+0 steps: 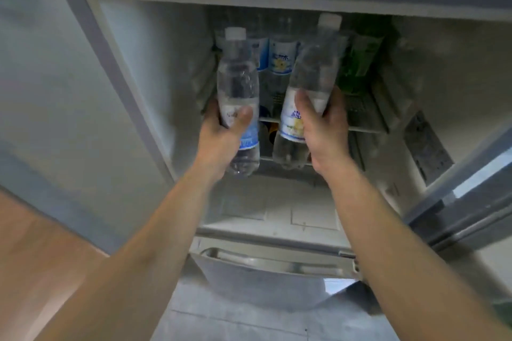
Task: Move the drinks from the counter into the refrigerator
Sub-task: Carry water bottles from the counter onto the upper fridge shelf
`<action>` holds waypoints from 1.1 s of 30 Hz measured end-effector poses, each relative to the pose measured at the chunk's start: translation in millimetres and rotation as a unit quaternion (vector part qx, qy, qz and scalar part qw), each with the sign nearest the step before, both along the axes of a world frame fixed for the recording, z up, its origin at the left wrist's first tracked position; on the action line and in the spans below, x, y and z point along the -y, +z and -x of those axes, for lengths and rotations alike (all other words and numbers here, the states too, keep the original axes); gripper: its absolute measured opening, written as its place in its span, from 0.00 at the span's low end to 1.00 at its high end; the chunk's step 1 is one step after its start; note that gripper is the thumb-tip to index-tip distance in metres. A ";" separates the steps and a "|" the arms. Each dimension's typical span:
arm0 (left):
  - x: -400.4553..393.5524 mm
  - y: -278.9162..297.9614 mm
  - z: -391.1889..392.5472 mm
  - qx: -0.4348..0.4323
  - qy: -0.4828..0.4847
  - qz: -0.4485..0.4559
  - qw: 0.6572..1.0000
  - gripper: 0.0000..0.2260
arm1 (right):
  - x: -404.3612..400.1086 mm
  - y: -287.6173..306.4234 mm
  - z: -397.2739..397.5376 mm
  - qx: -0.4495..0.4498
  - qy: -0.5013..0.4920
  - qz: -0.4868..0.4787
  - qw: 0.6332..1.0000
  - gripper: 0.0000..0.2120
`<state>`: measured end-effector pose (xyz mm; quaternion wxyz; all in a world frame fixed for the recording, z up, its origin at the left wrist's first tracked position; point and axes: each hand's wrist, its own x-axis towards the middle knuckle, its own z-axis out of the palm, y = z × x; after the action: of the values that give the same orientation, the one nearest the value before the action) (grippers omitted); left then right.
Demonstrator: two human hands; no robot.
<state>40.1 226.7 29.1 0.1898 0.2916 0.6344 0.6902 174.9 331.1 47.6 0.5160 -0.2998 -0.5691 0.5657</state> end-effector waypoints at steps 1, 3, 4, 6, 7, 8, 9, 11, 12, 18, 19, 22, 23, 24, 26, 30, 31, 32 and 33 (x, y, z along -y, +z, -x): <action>-11.3 7.7 8.8 -0.023 0.005 -0.001 1.000 0.22 | -5.9 7.8 9.2 0.002 -0.006 -0.019 1.000 0.21; -32.1 20.0 23.9 -0.045 0.016 -0.005 0.999 0.23 | -15.3 18.5 25.7 0.016 -0.009 -0.048 0.999 0.23; -41.4 24.3 30.9 -0.047 0.021 -0.011 0.999 0.23 | -20.3 20.9 33.1 0.020 -0.007 -0.053 0.998 0.24; -55.4 31.1 43.0 -0.059 0.025 -0.024 0.998 0.22 | -31.6 22.0 47.2 0.016 0.000 -0.056 0.998 0.25; -60.4 32.9 48.6 -0.067 0.024 -0.031 0.997 0.22 | -37.8 21.6 54.2 0.013 0.004 -0.054 0.998 0.26; -64.5 33.8 52.8 -0.077 0.025 -0.039 0.996 0.22 | -43.9 21.0 61.0 0.015 0.006 -0.053 0.998 0.28; -68.2 34.2 57.0 -0.089 0.031 -0.044 0.995 0.23 | -49.5 20.7 67.3 0.018 0.006 -0.052 0.998 0.30; -75.6 34.3 63.6 -0.109 0.044 -0.045 0.992 0.23 | -58.3 20.6 79.2 0.027 0.008 -0.050 0.998 0.32; -79.1 34.4 65.2 -0.112 0.047 -0.043 0.992 0.24 | -61.4 19.9 84.5 0.033 0.012 -0.048 0.998 0.32; -98.5 36.9 77.0 -0.132 0.049 -0.031 0.990 0.25 | -71.5 14.2 110.7 0.053 0.046 -0.064 0.996 0.33; -100.1 37.1 79.1 -0.132 0.052 -0.026 0.989 0.25 | -73.2 15.4 114.1 0.055 0.050 -0.065 0.995 0.33; -101.2 36.2 85.6 -0.127 0.063 -0.012 0.990 0.28 | -78.1 18.6 120.1 0.062 0.056 -0.070 0.994 0.34; -100.2 34.6 87.2 -0.135 0.066 -0.001 0.989 0.30 | -78.6 18.7 120.3 0.066 0.058 -0.070 0.994 0.34; -98.0 32.3 87.2 -0.146 0.065 0.014 0.987 0.32 | -77.8 18.2 119.7 0.070 0.059 -0.068 0.993 0.35; -92.4 26.6 83.9 -0.160 0.051 0.043 0.985 0.34 | -74.6 15.5 115.8 0.082 0.047 -0.072 0.993 0.36; -82.5 8.7 72.4 -0.205 0.069 0.088 0.972 0.27 | -67.0 -2.6 99.3 0.159 -0.023 -0.108 0.981 0.35; -80.8 5.0 69.6 -0.209 0.088 0.101 0.969 0.25 | -65.9 -7.8 96.2 0.199 -0.043 -0.119 0.972 0.34; -79.6 1.9 66.4 -0.207 0.103 0.113 0.966 0.25 | -65.0 -12.7 94.8 0.231 -0.054 -0.123 0.964 0.31; -79.8 -0.2 63.9 -0.201 0.113 0.123 0.965 0.25 | -63.6 -16.3 94.8 0.251 -0.055 -0.118 0.959 0.28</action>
<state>-23.8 306.5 28.9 0.0134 0.3249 0.7687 0.5507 80.1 394.8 31.2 0.4185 -0.3999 -0.7257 0.3719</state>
